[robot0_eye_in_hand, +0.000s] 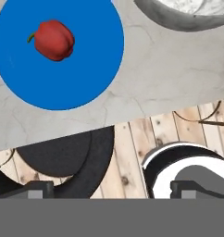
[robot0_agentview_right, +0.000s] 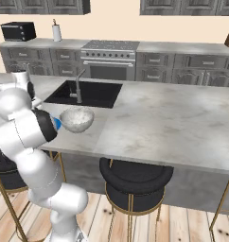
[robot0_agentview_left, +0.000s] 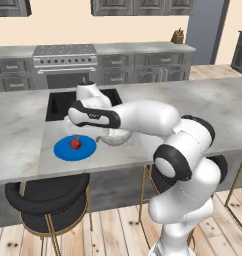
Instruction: Pick the chicken drumstick and bell pepper from their plates and place them in the bowl. Then put the bowl in the fridge.
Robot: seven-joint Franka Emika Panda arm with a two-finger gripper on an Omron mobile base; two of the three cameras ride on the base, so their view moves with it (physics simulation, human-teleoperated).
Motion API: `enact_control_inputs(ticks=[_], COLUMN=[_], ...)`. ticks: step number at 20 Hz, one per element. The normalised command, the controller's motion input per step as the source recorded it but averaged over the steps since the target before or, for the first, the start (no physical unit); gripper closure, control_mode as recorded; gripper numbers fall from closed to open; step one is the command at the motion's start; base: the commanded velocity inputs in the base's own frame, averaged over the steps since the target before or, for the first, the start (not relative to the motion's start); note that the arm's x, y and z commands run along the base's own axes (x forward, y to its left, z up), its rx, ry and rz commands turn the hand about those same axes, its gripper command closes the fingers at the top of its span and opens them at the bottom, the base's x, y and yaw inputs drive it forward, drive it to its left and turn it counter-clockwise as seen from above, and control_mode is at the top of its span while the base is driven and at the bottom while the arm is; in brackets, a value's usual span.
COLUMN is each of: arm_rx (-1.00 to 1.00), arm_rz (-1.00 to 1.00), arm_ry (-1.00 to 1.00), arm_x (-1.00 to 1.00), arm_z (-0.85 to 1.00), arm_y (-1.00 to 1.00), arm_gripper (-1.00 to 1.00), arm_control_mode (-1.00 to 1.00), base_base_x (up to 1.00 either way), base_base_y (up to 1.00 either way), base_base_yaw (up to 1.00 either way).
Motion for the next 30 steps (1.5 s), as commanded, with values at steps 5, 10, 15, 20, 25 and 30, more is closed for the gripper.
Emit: enact_control_inputs(ticks=[5,10,15,20,25,30], arm_rx=[-0.01,-0.04,-0.06,0.00,0.00,0.00], arm_rz=[0.00,0.00,0.00,0.00,0.00,0.00], arm_ry=[0.01,0.00,0.00,0.00,0.00,0.00], arm_x=[0.29,0.28,0.27,0.36,0.35,0.25], arm_z=[-0.26,-0.31,-0.25,-0.19,-0.18,-0.19], arm_y=[0.11,0.08,0.11,0.11,0.12,0.14], arm_gripper=[-1.00,-1.00,-1.00,-1.00,-1.00,-1.00], arm_control_mode=[-1.00,-1.00,-1.00,-1.00,-1.00,-1.00], base_base_x=[0.00,0.00,0.00,0.00,0.00,0.00], base_base_y=[0.00,0.00,0.00,0.00,0.00,0.00], base_base_yaw=[0.00,0.00,0.00,0.00,0.00,0.00])
